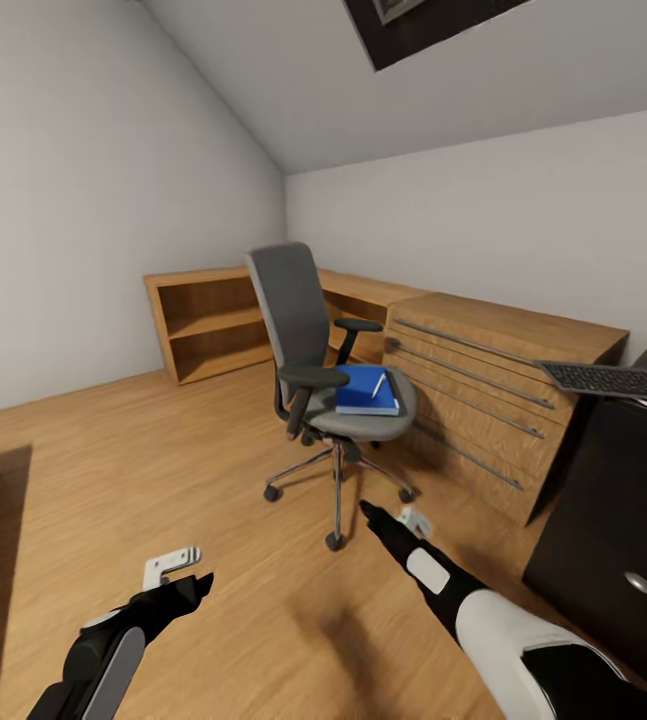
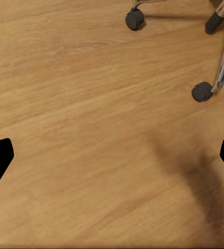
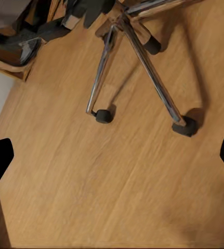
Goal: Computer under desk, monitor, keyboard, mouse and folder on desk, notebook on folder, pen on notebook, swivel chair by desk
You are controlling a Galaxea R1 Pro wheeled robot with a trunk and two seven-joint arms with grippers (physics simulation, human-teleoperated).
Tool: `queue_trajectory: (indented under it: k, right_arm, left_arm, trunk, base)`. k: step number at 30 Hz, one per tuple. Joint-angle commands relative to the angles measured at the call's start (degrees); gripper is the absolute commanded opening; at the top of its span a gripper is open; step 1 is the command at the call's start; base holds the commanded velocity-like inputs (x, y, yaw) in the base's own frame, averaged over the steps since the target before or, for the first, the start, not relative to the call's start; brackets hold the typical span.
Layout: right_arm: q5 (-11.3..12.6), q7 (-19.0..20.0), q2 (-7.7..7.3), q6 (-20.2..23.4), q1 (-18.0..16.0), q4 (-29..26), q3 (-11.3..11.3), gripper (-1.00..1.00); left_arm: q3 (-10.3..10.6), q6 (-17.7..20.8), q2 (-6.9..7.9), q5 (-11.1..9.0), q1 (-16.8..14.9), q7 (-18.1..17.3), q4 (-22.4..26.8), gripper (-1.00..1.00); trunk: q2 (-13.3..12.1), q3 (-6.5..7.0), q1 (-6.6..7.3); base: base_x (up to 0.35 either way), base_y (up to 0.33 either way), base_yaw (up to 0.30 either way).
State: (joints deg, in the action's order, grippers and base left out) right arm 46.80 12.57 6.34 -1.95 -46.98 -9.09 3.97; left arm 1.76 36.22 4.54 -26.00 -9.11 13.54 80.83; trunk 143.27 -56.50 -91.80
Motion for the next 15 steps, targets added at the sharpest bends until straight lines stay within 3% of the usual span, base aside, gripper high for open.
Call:
queue_trajectory:
  k: [1, 3, 5, 9, 12, 15]
  right_arm:
    - [-0.31, 0.13, -0.01, -1.70, 0.24, 1.17, 0.42, 1.00]
    - [-1.38, 0.12, -0.01, -3.57, 0.62, 2.24, 0.42, 1.00]
    - [-4.11, 0.01, 0.05, -8.31, 1.85, 4.82, 0.46, 1.00]
    - [-12.14, -0.43, 0.22, -18.90, 6.42, 9.17, 0.56, 1.00]
    - [-15.32, -0.85, 0.13, -22.85, 10.49, 9.75, 0.56, 1.00]
    - [-16.78, -1.96, 0.10, -25.11, 12.74, 9.98, 0.59, 1.00]
  left_arm:
    - [0.21, 0.15, 0.02, -0.61, -0.03, 0.49, 0.08, 1.00]
    - [0.23, 0.15, -0.03, -0.62, -0.03, 0.44, 0.10, 1.00]
    - [0.75, 0.11, -0.09, -0.67, -0.03, 0.42, -0.16, 1.00]
    - [2.37, -1.42, -0.19, -0.65, -0.03, 0.44, -5.90, 1.00]
    - [2.91, -4.00, -0.27, -0.58, -0.03, 0.42, -10.61, 1.00]
    - [5.14, -5.97, -0.28, -0.01, -0.03, 0.45, -14.04, 1.00]
  trunk:
    - [0.03, -0.05, 0.03]
    - [0.03, -0.05, 0.03]
    - [0.03, -0.05, 0.03]
    - [-0.03, 0.83, 0.13]
    - [-1.23, 1.37, 0.79]
    - [-2.43, 1.91, 1.45]
  base:
    - [-0.088, 0.000, 0.000]
    - [-0.063, 0.000, 0.000]
    - [-0.029, 0.000, 0.000]
    - [-0.009, 0.000, 0.000]
    - [-0.002, 0.000, 0.000]
    - [0.000, 0.000, 0.000]
